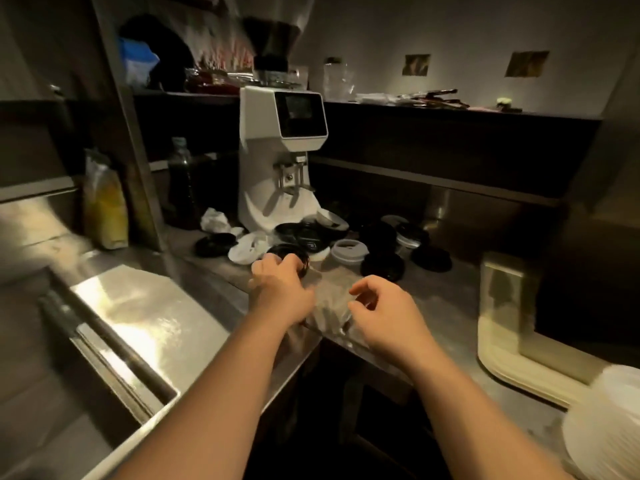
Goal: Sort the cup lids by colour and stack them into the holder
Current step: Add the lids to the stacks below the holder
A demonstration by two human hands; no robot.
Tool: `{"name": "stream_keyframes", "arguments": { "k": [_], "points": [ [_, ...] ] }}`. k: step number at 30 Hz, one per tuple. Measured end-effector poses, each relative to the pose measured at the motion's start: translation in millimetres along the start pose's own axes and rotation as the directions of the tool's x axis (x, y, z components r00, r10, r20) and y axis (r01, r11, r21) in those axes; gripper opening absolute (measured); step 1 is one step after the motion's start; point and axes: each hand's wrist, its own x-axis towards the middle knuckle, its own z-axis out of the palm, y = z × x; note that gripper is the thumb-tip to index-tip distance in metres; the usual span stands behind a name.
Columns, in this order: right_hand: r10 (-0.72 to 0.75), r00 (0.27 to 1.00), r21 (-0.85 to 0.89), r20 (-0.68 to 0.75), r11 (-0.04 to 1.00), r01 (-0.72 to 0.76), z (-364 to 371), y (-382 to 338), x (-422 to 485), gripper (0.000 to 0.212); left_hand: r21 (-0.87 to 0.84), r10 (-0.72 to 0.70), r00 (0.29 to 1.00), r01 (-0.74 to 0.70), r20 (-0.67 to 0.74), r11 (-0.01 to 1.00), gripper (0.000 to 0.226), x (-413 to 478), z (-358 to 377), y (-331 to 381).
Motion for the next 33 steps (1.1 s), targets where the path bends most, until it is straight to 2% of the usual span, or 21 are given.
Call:
{"name": "stream_keyframes", "arguments": {
  "k": [3,6,9,11,14,16,22,25,27,29,31,33],
  "points": [
    [0.030,0.999,-0.076,0.015,0.997,-0.028,22,-1,45,0.023,0.135,-0.067,0.998,0.064,0.018,0.989,0.069,27,13,-16],
    [0.010,1.000,-0.147,-0.002,0.989,-0.010,41,-2,94,0.034,0.112,-0.104,0.992,0.095,0.068,0.989,0.081,41,25,-27],
    [-0.035,0.999,-0.211,0.018,0.977,0.038,59,-9,138,0.053,0.072,-0.117,0.991,0.112,0.063,0.991,0.074,50,31,-38],
    [-0.042,0.998,-0.276,0.048,0.960,0.054,73,-13,161,0.062,0.080,-0.121,0.993,0.121,-0.002,0.989,0.064,53,32,-43],
    [-0.022,0.999,-0.382,0.042,0.924,0.036,90,-12,181,0.061,0.110,-0.087,0.990,0.099,-0.112,0.989,0.042,53,30,-43],
    [-0.018,1.000,-0.387,-0.008,0.922,0.014,97,-5,186,0.054,0.125,-0.083,0.988,0.100,-0.128,0.987,0.034,52,29,-42],
    [-0.035,0.988,-0.136,-0.153,0.991,0.014,88,2,182,0.025,0.106,-0.091,0.992,0.101,-0.091,0.989,0.015,50,28,-39],
    [0.021,0.984,0.149,-0.174,0.989,0.006,72,-3,168,0.018,0.094,-0.062,0.994,0.070,-0.085,0.993,0.014,49,27,-40],
    [0.141,0.978,0.459,-0.153,0.887,-0.056,57,-9,150,0.010,0.078,-0.047,0.995,0.054,-0.088,0.996,0.019,49,27,-41],
    [0.242,0.970,0.724,-0.037,0.675,-0.141,40,-15,126,0.010,0.058,-0.018,0.995,0.024,-0.098,0.998,0.023,49,28,-41],
    [0.243,0.969,0.828,0.053,0.531,-0.178,23,-17,99,0.013,0.046,-0.005,0.994,0.010,-0.108,0.999,0.024,48,27,-41],
    [0.212,0.975,0.837,0.071,0.519,-0.174,8,-14,74,0.015,0.043,0.007,0.995,-0.003,-0.096,0.999,0.027,47,27,-43]
  ]
}}
